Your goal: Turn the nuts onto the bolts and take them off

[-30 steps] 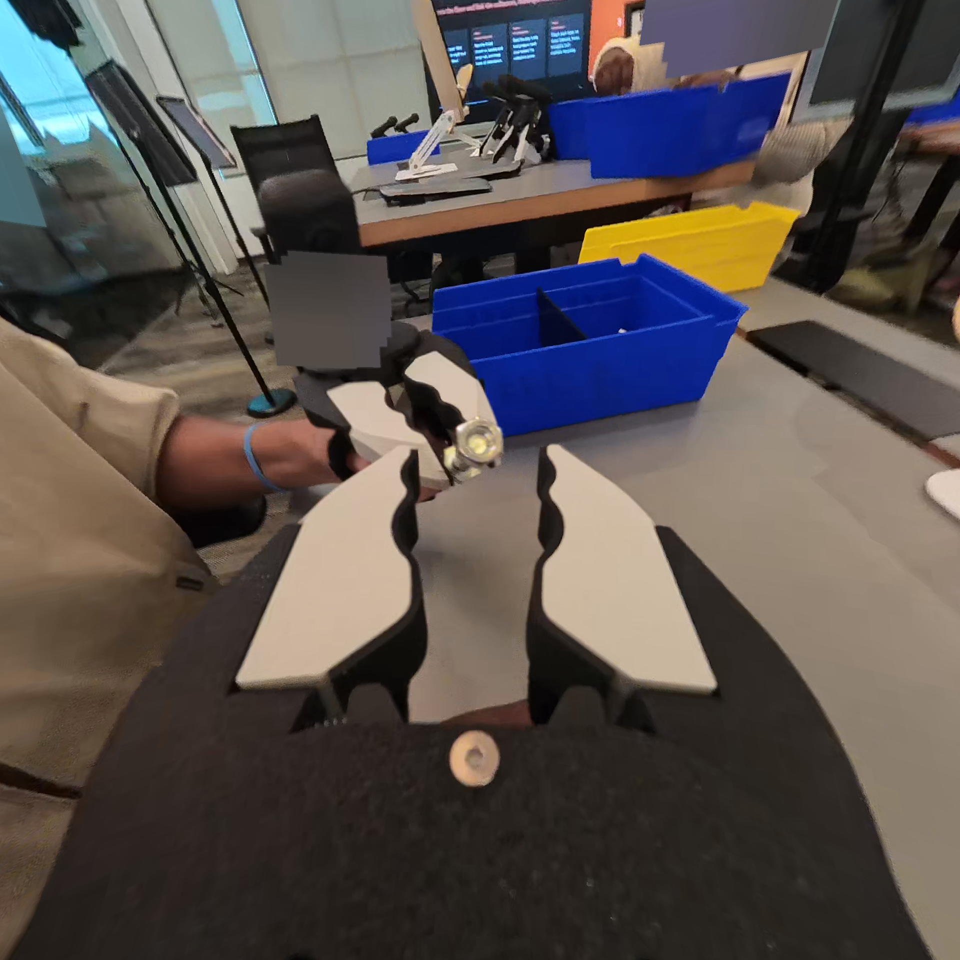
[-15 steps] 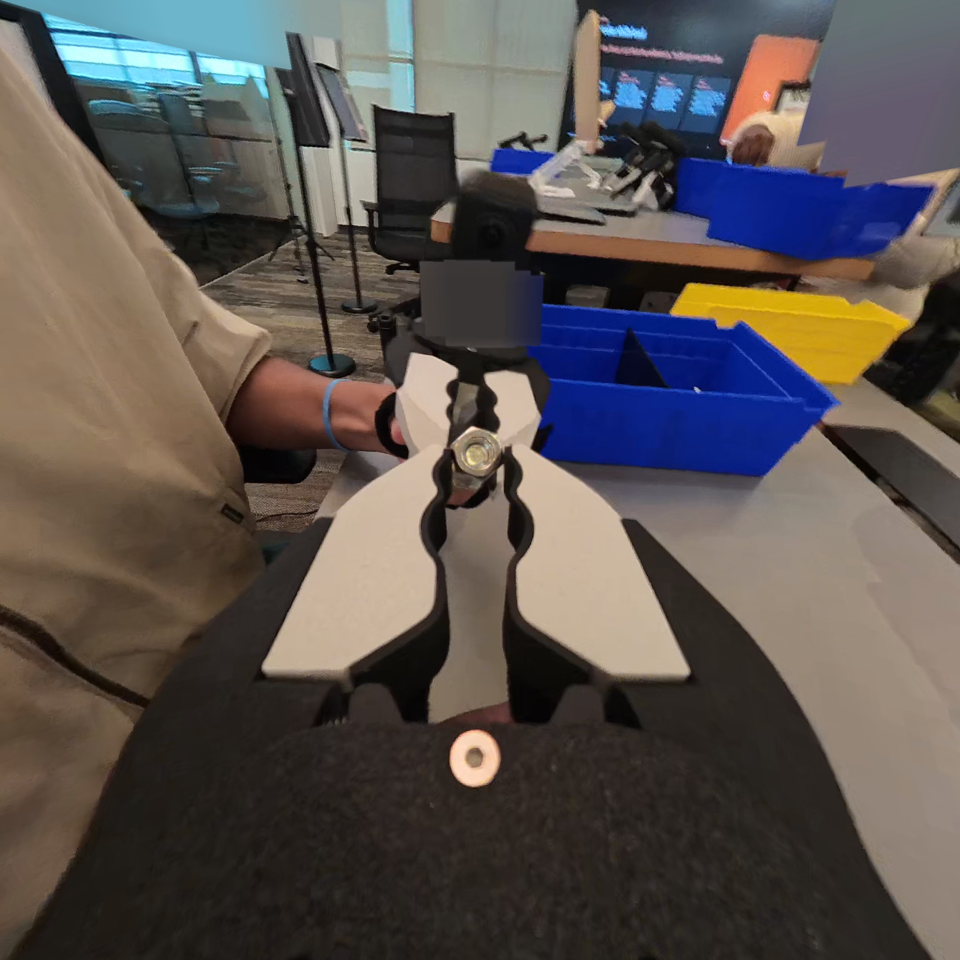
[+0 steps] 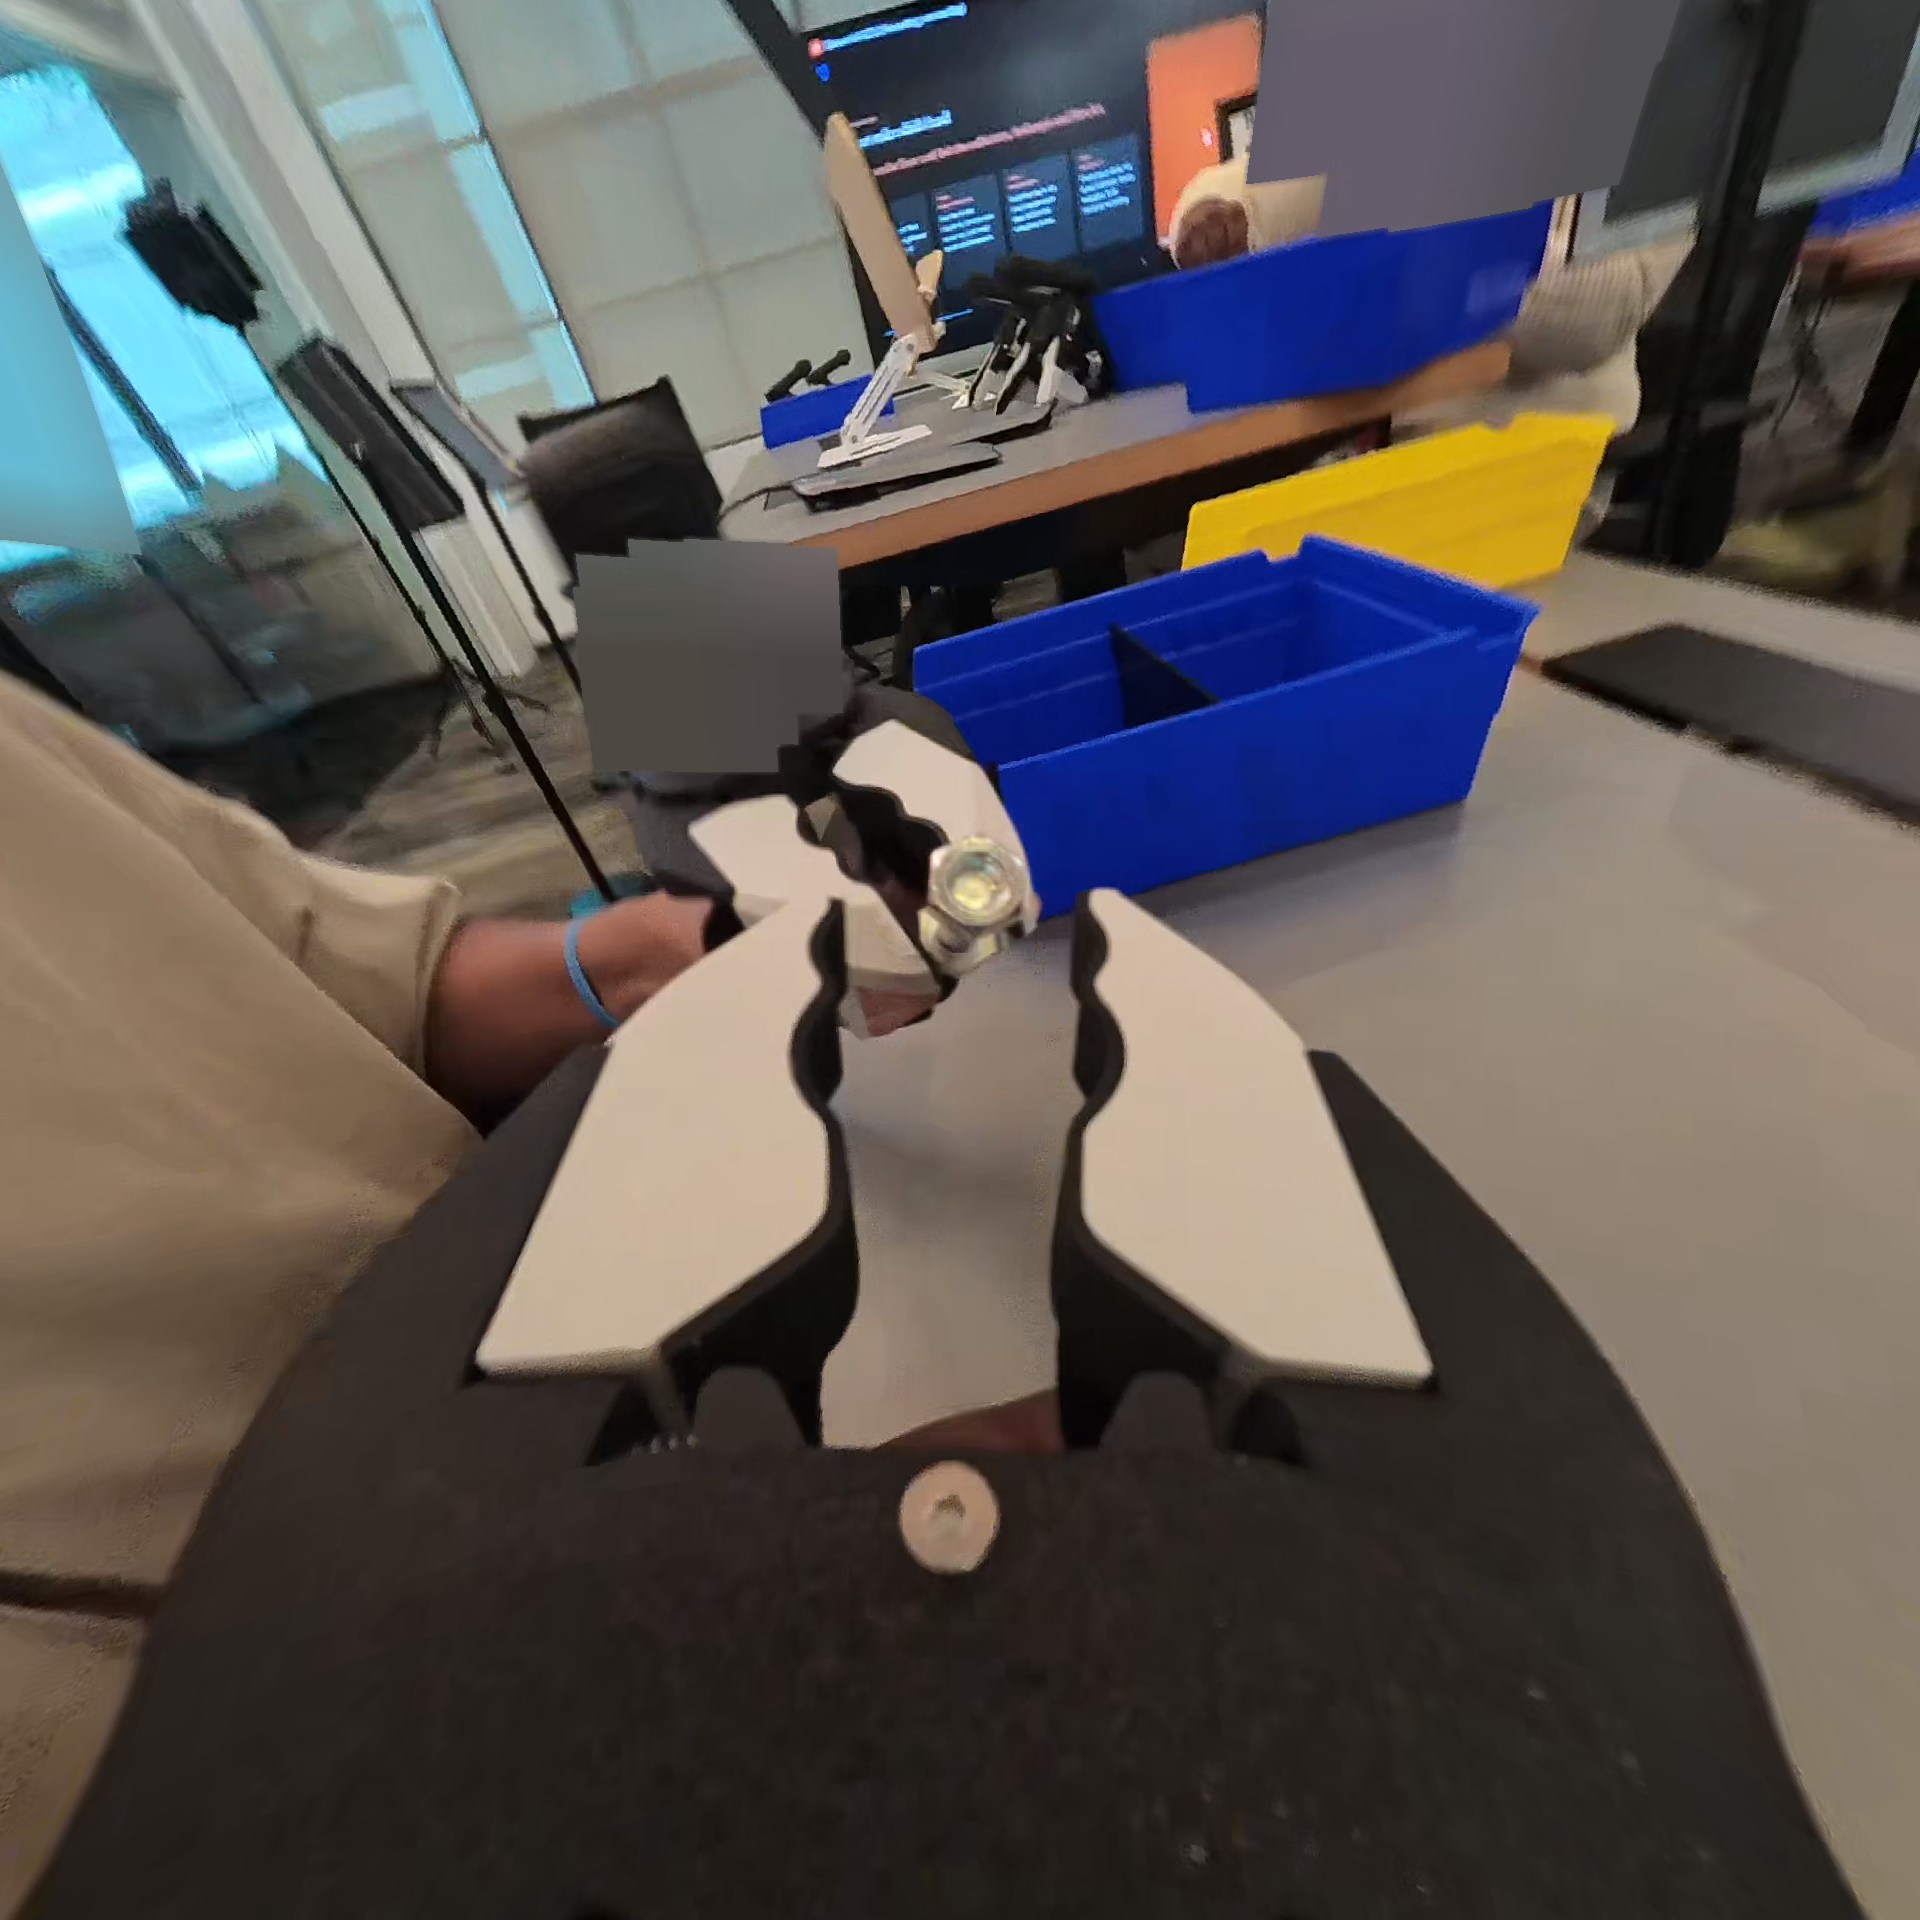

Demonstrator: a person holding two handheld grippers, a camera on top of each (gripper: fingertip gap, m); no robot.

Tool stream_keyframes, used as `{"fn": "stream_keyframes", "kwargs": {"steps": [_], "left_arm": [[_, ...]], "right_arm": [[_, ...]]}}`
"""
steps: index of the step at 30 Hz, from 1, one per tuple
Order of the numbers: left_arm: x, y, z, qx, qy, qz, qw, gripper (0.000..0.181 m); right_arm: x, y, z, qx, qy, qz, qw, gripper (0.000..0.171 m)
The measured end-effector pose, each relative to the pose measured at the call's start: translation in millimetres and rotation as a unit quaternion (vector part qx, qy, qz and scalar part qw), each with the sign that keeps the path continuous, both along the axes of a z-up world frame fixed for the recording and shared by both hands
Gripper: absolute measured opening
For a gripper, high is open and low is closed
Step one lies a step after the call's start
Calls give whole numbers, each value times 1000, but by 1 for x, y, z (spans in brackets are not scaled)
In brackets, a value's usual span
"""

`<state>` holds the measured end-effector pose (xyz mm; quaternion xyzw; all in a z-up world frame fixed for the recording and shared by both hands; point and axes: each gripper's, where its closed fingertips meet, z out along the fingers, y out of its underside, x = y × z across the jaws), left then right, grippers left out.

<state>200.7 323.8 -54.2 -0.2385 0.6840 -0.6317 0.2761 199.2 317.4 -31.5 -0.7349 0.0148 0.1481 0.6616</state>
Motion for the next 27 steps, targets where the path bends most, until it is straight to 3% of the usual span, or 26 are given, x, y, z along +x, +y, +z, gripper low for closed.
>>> {"fn": "stream_keyframes", "kwargs": {"steps": [5,11,13,17,22,27], "left_arm": [[-20,-11,6,-124,85,-142,978,19],[-38,-24,4,-182,133,-247,942,19],[-39,-26,2,-185,139,-257,938,19],[-33,-23,1,-174,125,-229,949,19],[-12,-11,-6,-83,73,-106,988,19],[3,-3,-7,23,3,14,1000,19]], "right_arm": [[-8,-15,-4,65,-131,63,987,43],[-30,-15,7,121,-109,170,972,36],[-35,-12,7,119,-107,190,969,20],[-31,-7,5,107,-78,184,974,19],[-9,2,-3,72,-39,93,992,18],[6,7,-5,55,34,10,998,18]]}}
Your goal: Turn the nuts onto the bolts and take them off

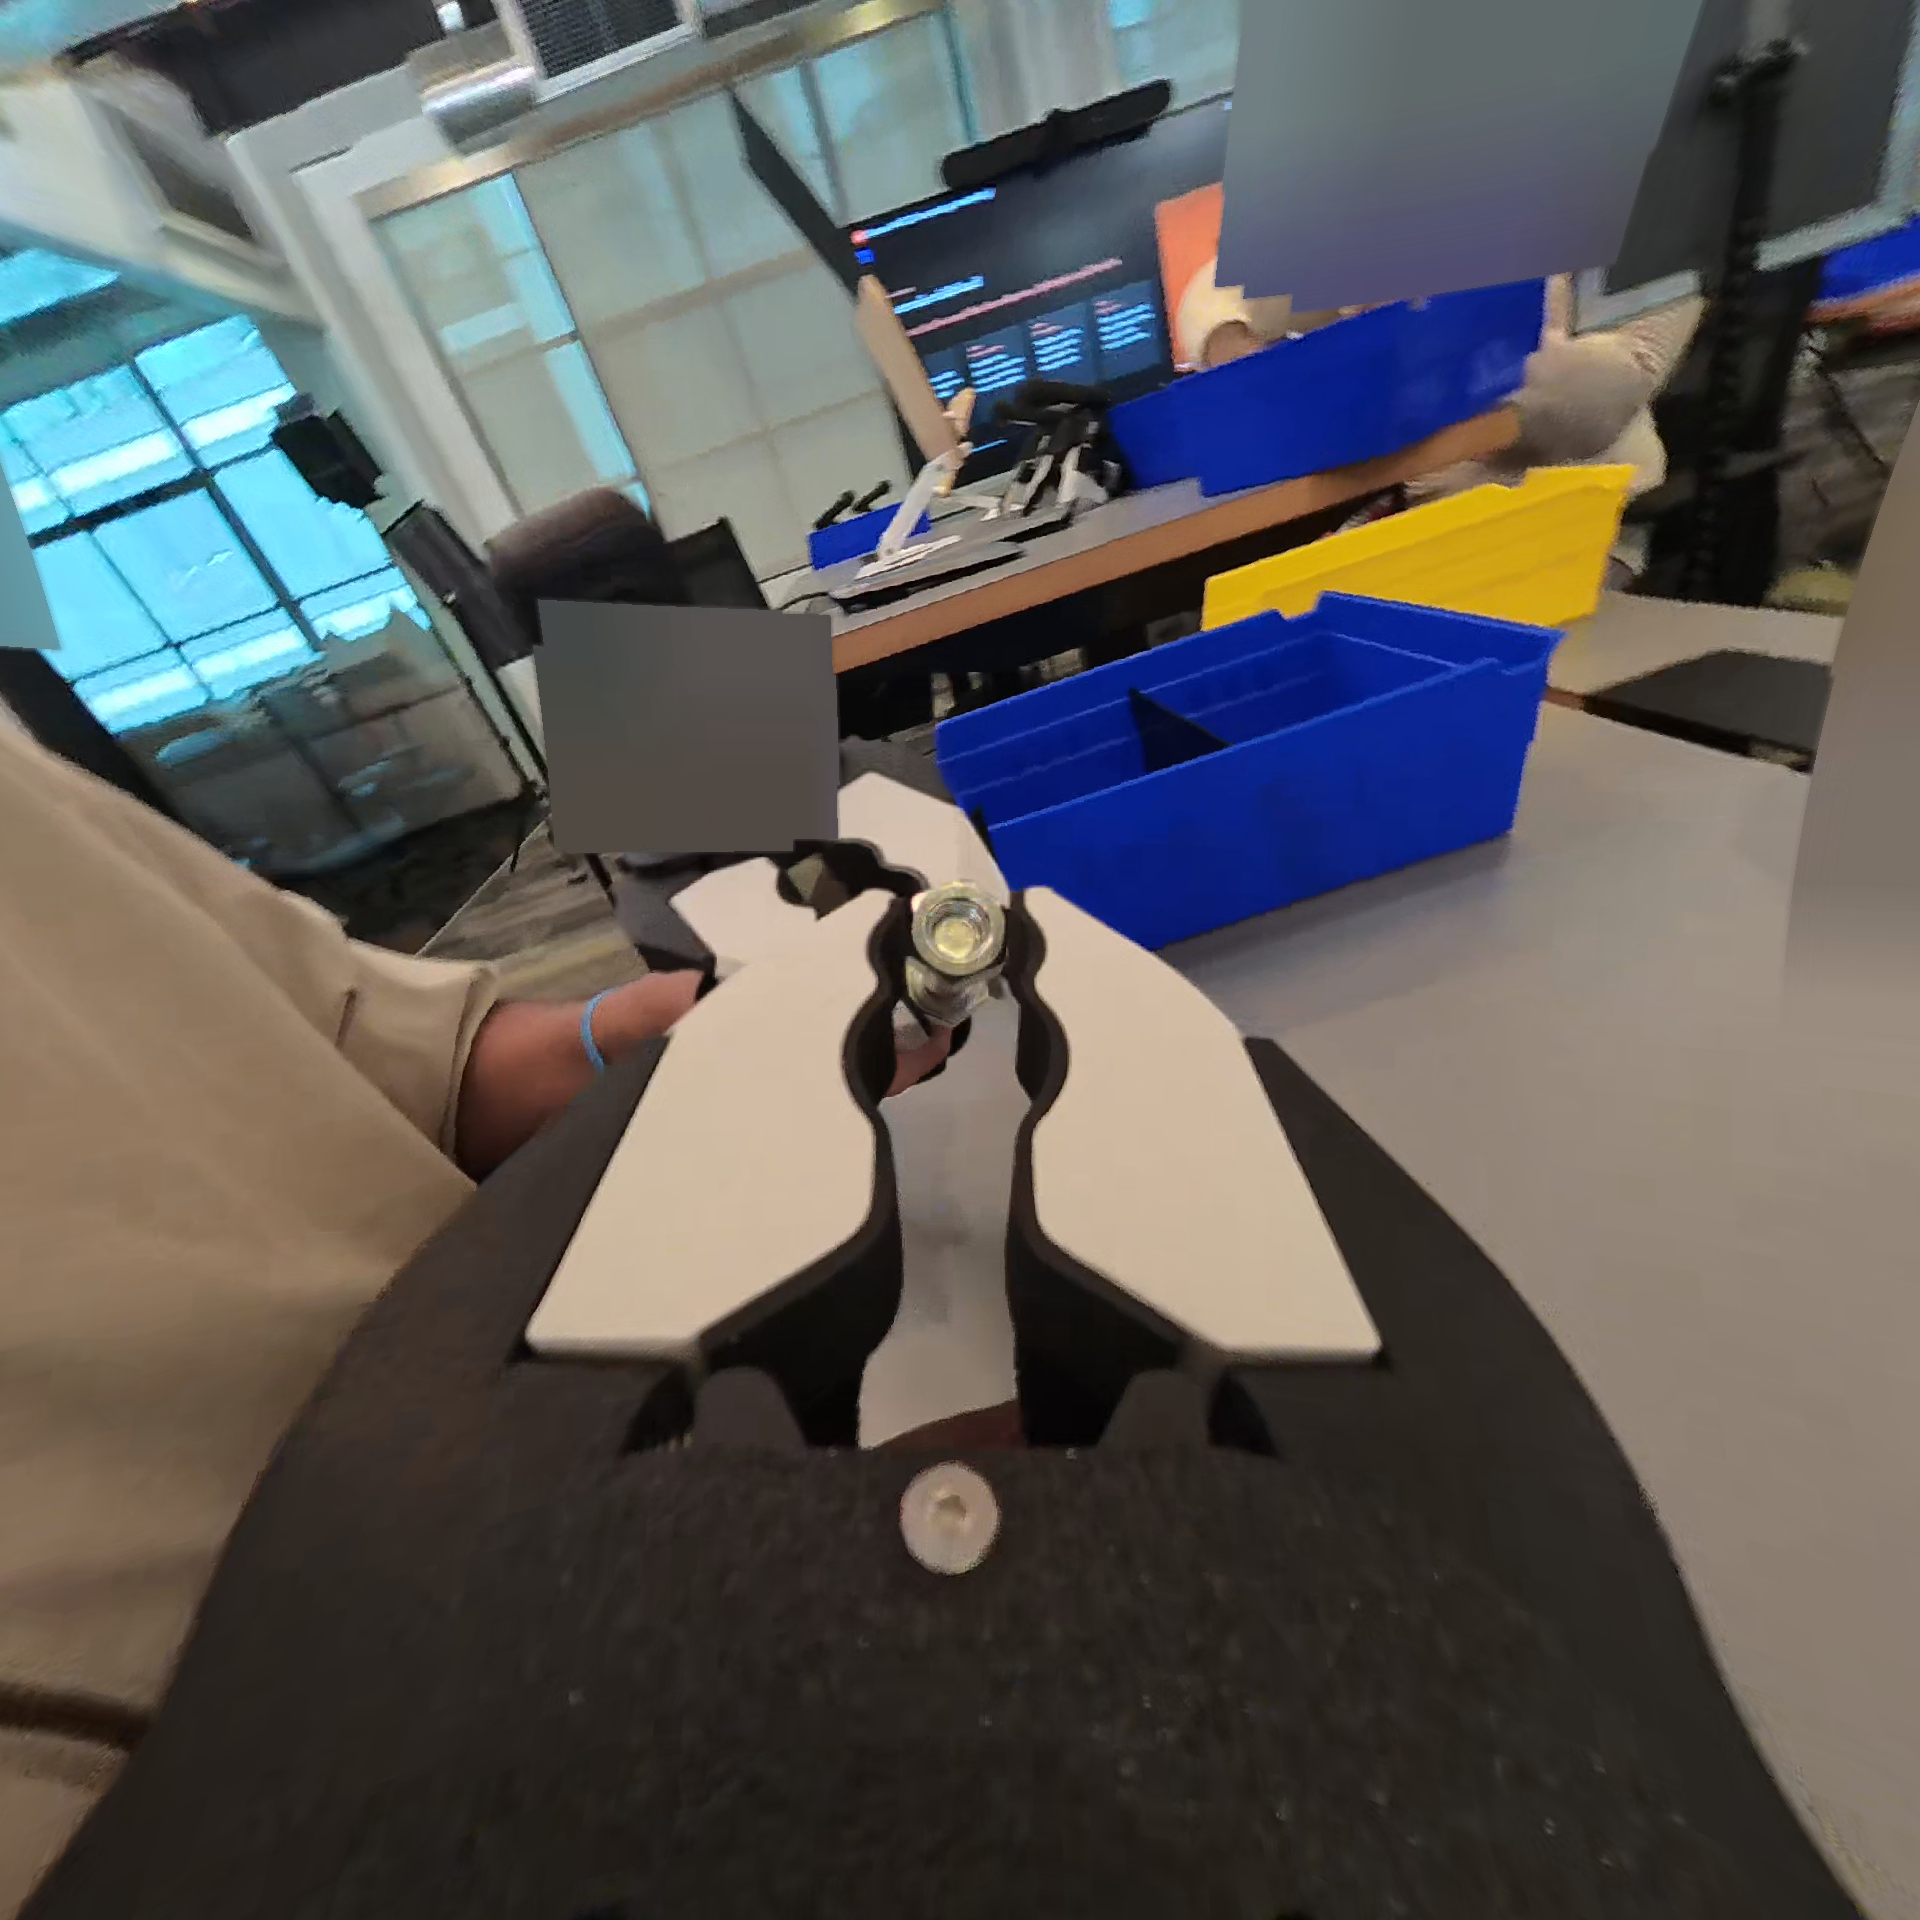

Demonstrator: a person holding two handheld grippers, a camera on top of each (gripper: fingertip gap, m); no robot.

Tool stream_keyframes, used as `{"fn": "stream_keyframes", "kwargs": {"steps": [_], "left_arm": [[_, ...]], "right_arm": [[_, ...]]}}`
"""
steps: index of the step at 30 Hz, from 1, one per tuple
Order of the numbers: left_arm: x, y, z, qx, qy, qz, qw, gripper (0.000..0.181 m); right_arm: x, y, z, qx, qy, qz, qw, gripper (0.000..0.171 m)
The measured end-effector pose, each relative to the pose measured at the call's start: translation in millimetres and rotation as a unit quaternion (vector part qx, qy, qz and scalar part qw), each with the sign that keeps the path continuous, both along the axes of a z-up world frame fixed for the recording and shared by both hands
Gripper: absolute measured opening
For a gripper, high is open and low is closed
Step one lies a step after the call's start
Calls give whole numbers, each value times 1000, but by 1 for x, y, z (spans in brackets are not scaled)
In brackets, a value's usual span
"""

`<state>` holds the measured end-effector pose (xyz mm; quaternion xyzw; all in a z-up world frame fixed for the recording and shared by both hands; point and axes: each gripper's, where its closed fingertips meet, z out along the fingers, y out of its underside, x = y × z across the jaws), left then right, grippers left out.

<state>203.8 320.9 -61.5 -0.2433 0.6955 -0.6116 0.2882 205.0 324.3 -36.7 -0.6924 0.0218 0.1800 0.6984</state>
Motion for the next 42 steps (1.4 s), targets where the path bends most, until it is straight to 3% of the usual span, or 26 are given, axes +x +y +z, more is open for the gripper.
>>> {"fn": "stream_keyframes", "kwargs": {"steps": [3,7,9,13,15,21,25,29,38,42], "left_arm": [[4,3,0,35,-18,35,999,19],[3,1,-2,32,-8,26,999,19],[-1,-1,3,-8,7,-3,1000,19],[-10,-3,13,-111,51,-72,990,19],[-16,-5,17,-157,75,-116,978,19],[-31,-18,17,-222,122,-214,943,19],[-36,-24,16,-229,127,-235,936,19],[-27,-17,14,-222,114,-198,948,19],[-1,-3,3,-77,24,-27,996,19],[-3,-3,4,-84,29,-40,995,19]], "right_arm": [[5,2,-1,-18,50,-40,998,18],[4,1,-1,-26,84,-57,995,18],[0,-1,3,-10,69,-45,997,19],[-10,-14,14,56,-15,-4,998,39],[-13,-20,15,81,-60,13,995,36],[-29,-16,17,104,-77,98,987,44],[-38,-9,21,115,-80,126,982,20],[-30,-2,20,102,-49,108,988,20],[-2,9,8,41,22,-19,999,19],[-4,9,8,32,2,-46,998,20]]}}
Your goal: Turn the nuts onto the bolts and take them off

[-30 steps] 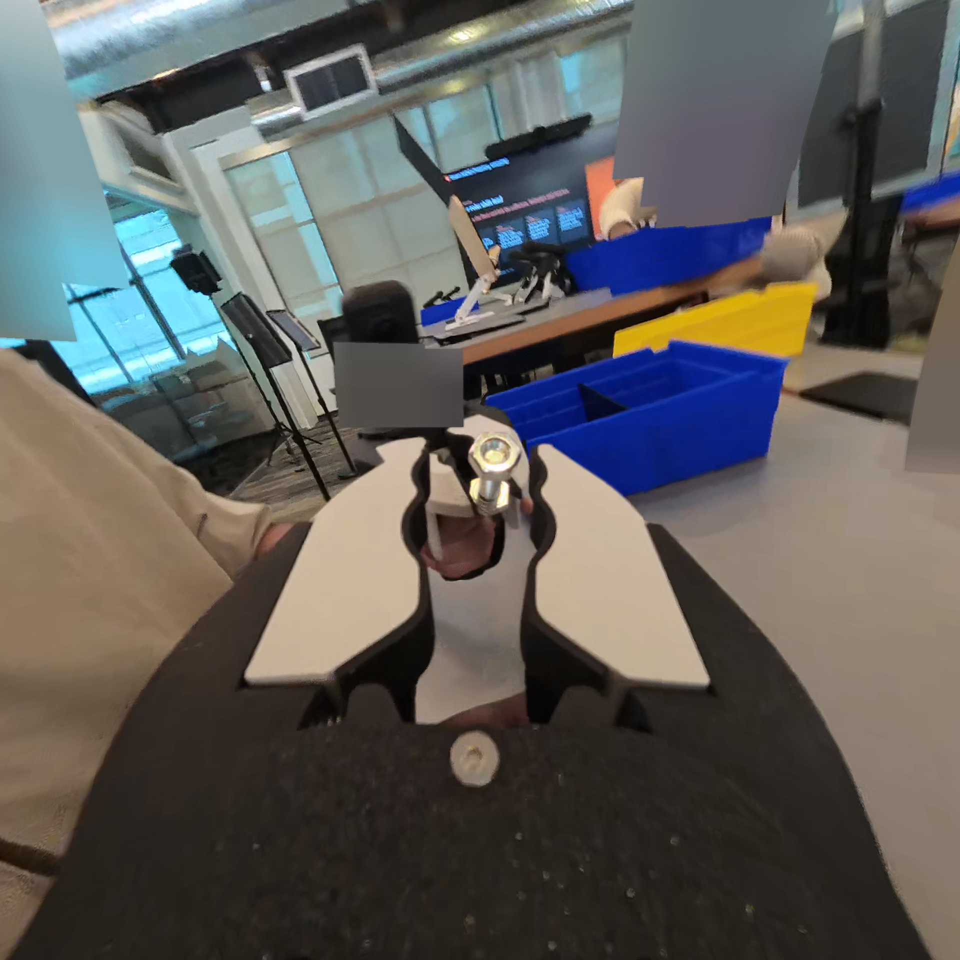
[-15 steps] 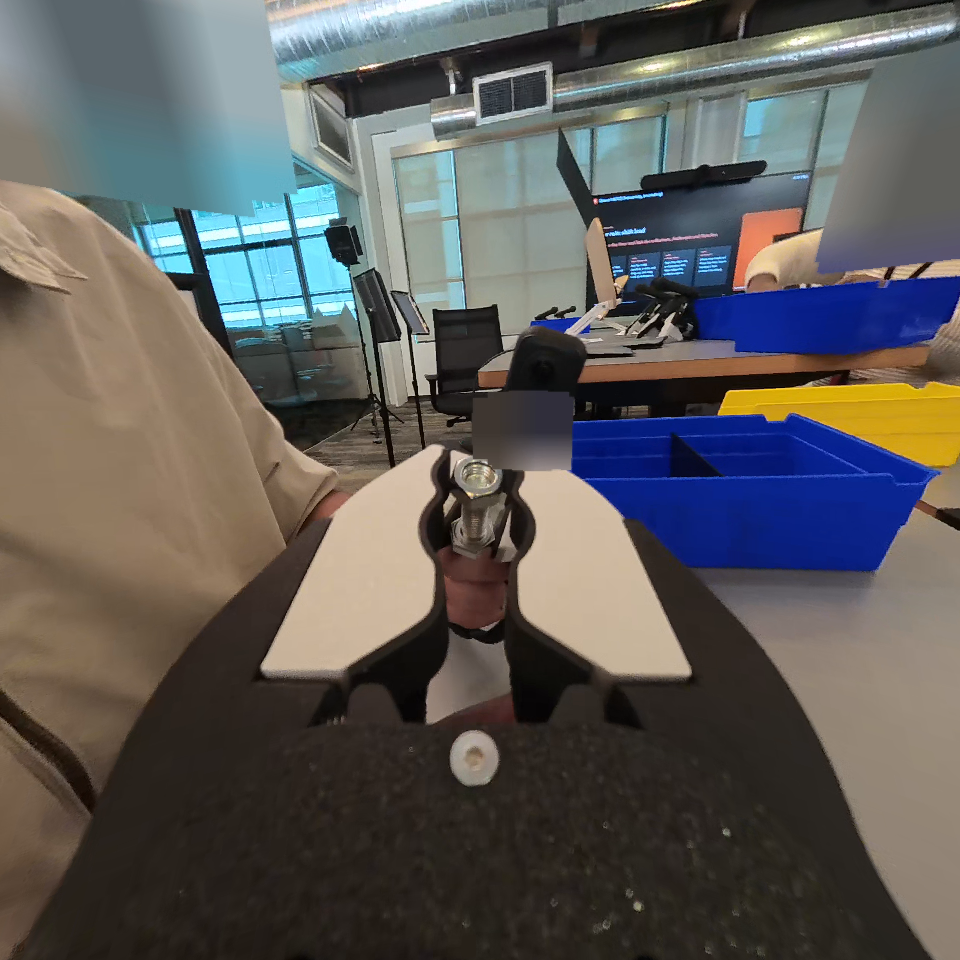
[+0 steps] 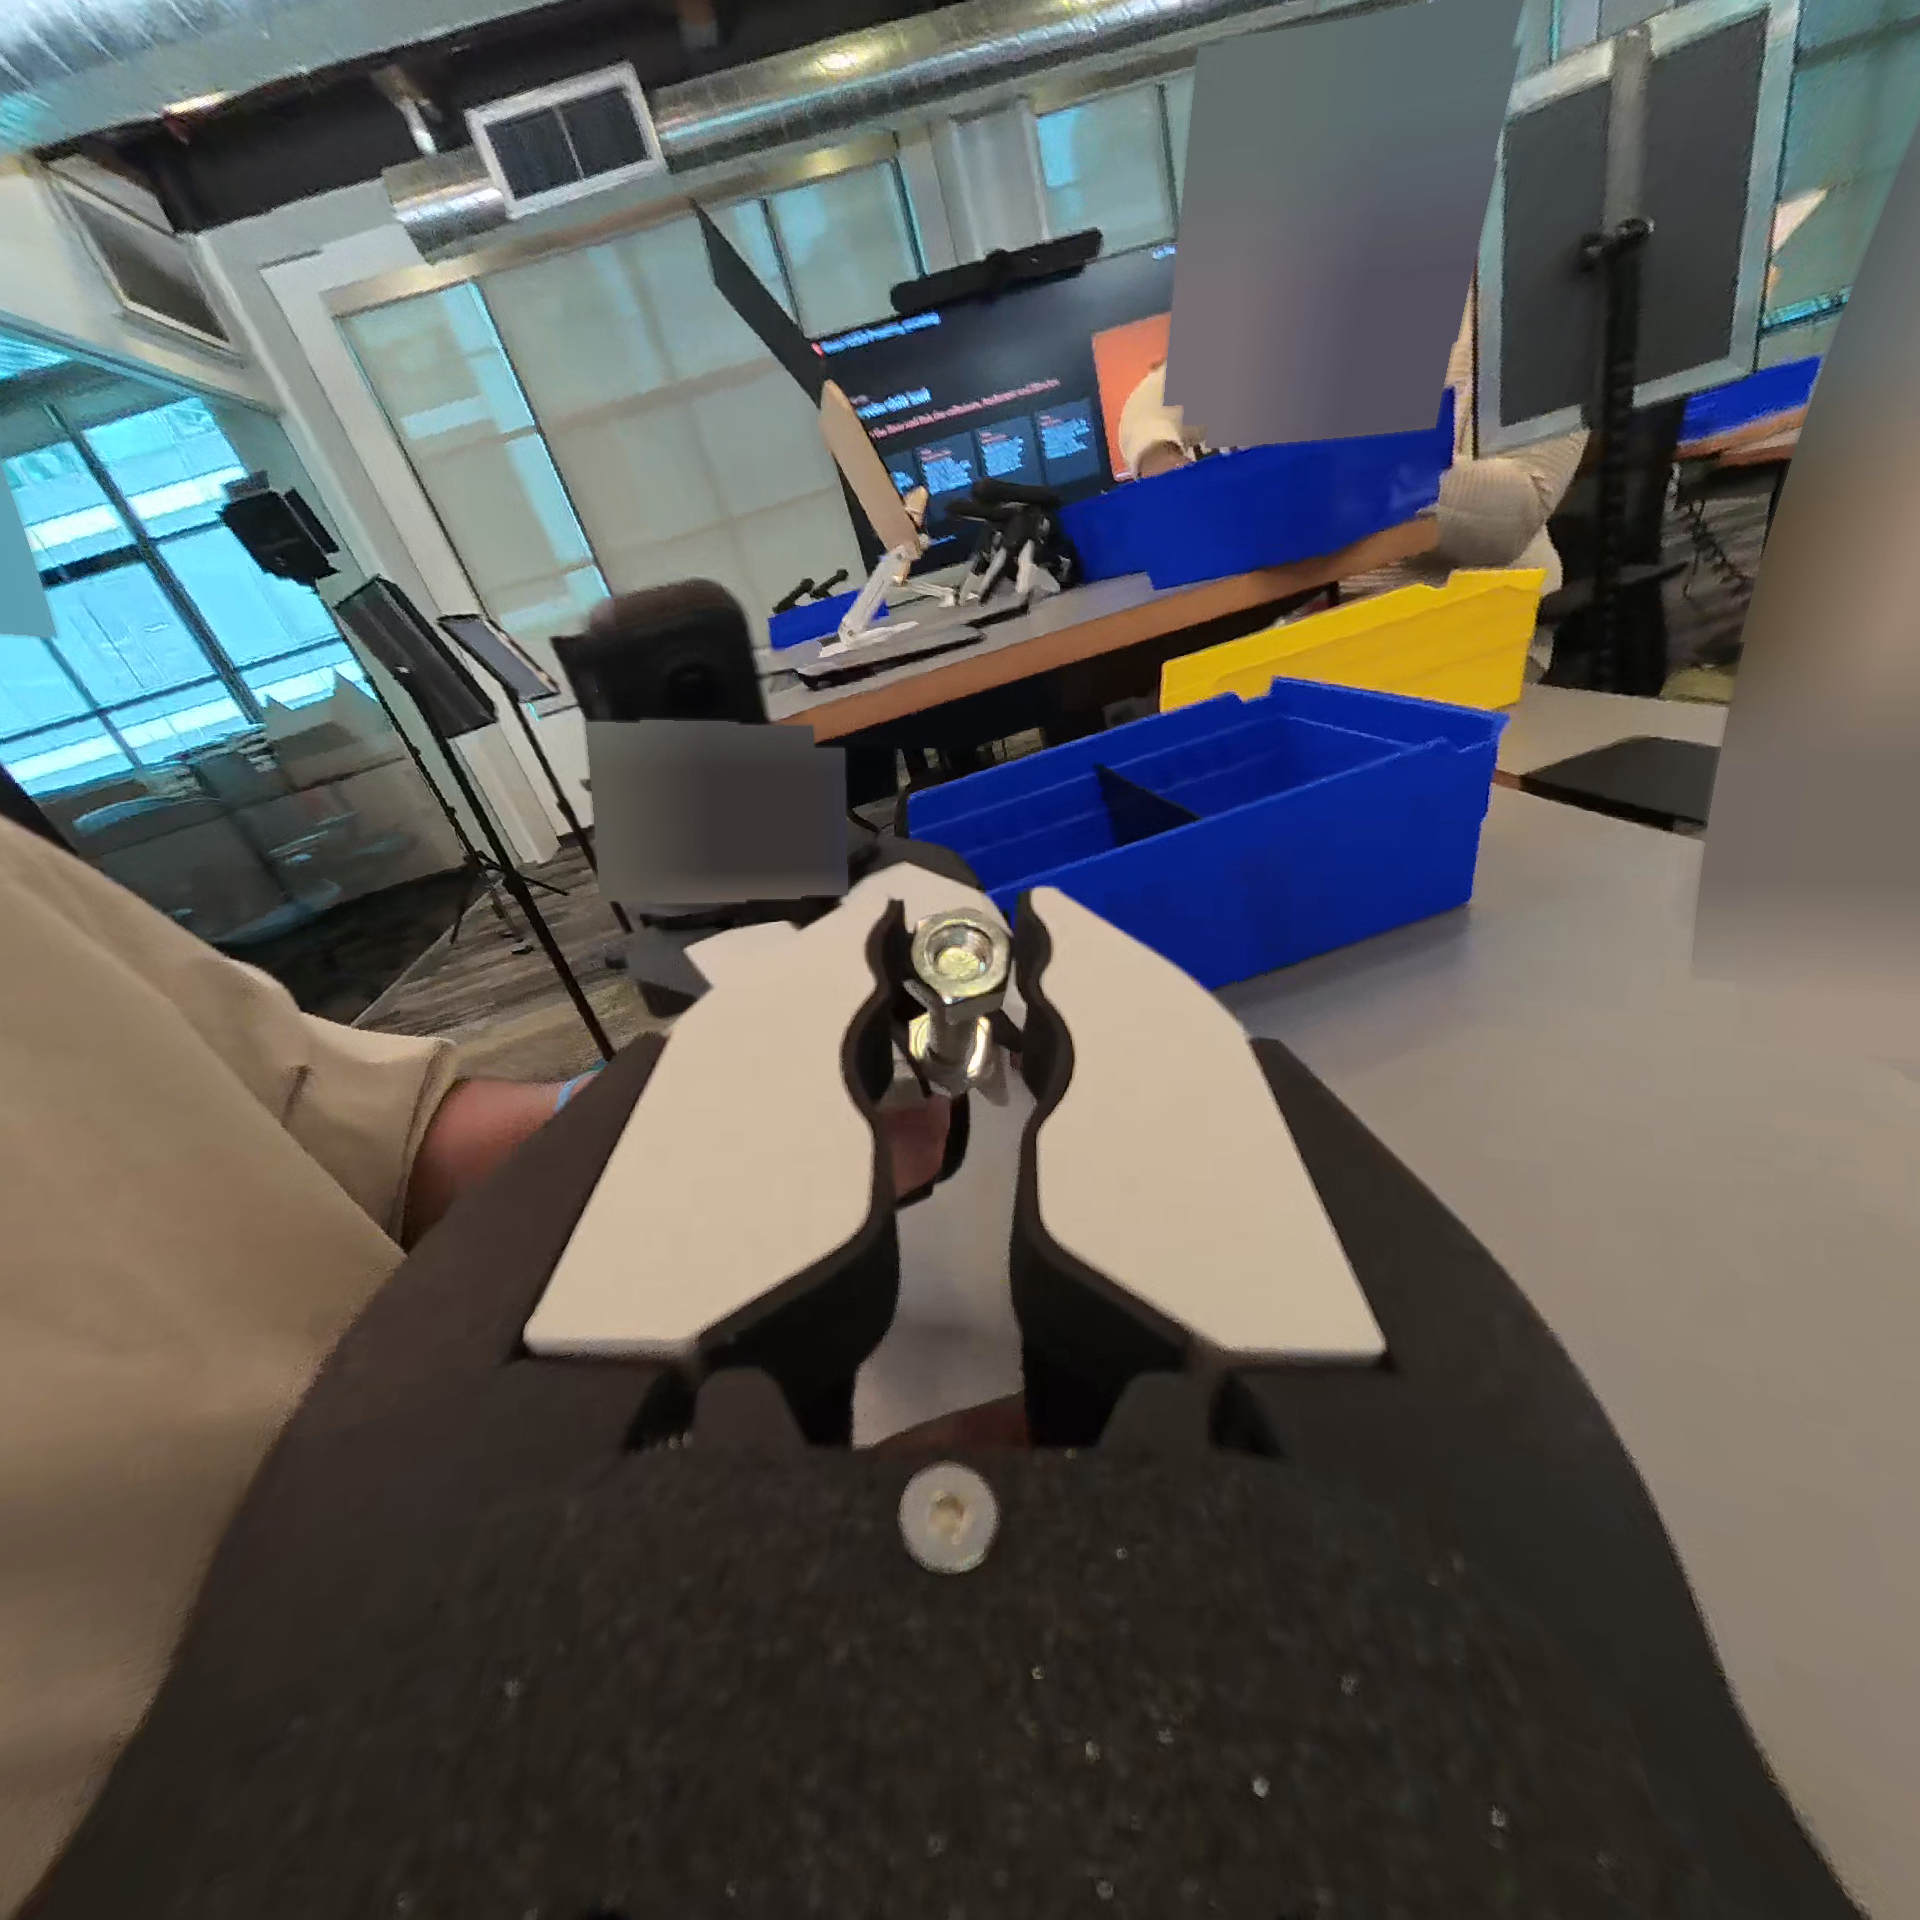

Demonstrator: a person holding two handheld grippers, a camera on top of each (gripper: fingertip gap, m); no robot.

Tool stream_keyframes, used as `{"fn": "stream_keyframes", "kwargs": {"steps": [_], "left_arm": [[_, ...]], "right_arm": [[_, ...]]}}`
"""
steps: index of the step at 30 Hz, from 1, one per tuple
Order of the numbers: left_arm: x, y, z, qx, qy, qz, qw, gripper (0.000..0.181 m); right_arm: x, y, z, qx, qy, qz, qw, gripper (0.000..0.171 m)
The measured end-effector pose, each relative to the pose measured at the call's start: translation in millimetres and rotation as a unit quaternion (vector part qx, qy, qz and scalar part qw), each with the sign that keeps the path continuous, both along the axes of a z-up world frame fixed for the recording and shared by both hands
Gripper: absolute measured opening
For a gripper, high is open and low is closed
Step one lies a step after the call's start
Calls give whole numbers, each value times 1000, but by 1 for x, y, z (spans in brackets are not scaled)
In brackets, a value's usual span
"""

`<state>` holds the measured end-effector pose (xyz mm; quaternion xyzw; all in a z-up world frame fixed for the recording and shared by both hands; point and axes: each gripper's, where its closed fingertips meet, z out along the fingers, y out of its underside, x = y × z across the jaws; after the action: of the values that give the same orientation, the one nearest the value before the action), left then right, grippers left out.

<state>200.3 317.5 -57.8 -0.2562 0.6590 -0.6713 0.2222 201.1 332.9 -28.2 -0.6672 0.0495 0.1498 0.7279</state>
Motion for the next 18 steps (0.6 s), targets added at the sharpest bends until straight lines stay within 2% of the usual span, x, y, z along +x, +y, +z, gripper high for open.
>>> {"fn": "stream_keyframes", "kwargs": {"steps": [5,9,13,18], "left_arm": [[-11,-3,9,-77,33,-72,994,19],[-19,-7,13,-126,63,-131,981,19],[-18,-9,9,-130,71,-134,980,19],[-15,-3,10,-131,68,-122,982,19]], "right_arm": [[-12,-18,10,64,-34,52,996,39],[-12,-25,3,71,-42,76,994,40],[-22,-23,4,72,-43,101,991,39],[-23,-21,4,65,-43,93,993,42]]}}
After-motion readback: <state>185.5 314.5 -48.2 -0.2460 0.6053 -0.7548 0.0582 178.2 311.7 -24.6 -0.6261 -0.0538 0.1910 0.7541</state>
